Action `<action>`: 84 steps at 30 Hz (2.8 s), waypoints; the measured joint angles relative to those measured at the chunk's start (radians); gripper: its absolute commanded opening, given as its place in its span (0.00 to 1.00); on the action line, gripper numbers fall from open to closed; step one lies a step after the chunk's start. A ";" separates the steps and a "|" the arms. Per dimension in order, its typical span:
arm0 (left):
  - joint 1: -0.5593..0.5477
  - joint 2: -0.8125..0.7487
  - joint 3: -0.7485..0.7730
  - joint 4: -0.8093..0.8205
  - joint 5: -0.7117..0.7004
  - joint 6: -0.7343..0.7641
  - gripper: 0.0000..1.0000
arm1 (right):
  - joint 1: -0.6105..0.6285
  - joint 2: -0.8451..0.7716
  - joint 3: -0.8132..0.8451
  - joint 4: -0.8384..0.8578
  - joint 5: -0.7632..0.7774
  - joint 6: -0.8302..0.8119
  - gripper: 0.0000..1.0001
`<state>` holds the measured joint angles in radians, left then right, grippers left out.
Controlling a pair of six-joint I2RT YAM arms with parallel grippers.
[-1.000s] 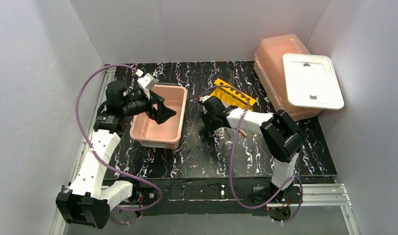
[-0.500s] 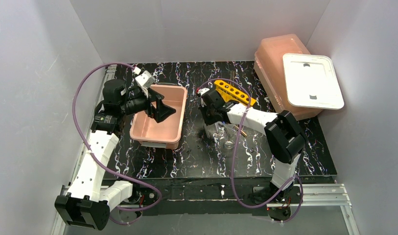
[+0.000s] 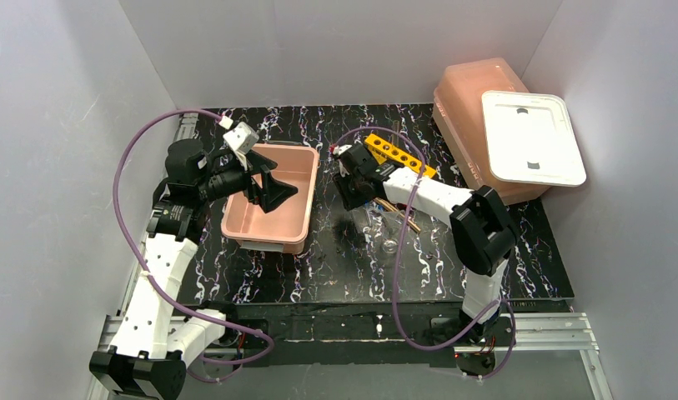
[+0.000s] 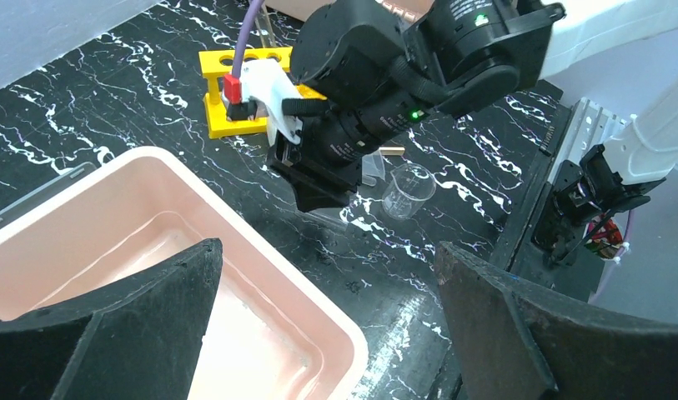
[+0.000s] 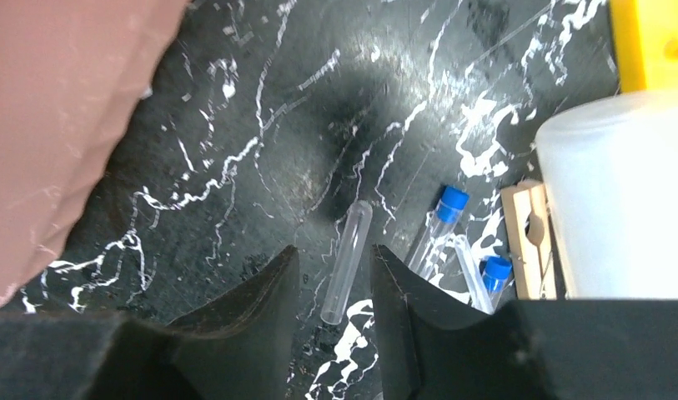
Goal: Organize the chemistry lab equipment
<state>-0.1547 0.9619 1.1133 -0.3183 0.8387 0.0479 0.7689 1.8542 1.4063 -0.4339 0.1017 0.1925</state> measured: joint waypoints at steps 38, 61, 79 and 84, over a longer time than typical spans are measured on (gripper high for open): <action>0.000 0.000 0.000 -0.004 0.011 0.027 0.98 | 0.000 0.196 0.137 -0.186 -0.050 0.011 0.41; 0.000 -0.021 0.000 -0.016 0.014 0.047 0.98 | -0.022 0.213 0.137 -0.197 -0.052 0.013 0.01; 0.000 -0.111 -0.114 0.282 0.035 -0.213 0.98 | -0.040 -0.340 0.000 0.210 -0.210 0.080 0.05; 0.000 -0.101 -0.140 0.393 0.064 -0.303 0.98 | -0.024 -0.453 -0.117 0.547 -0.333 0.176 0.01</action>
<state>-0.1547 0.8612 0.9733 0.0746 0.9028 -0.2550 0.7444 1.4014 1.2892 0.1135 -0.2317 0.3683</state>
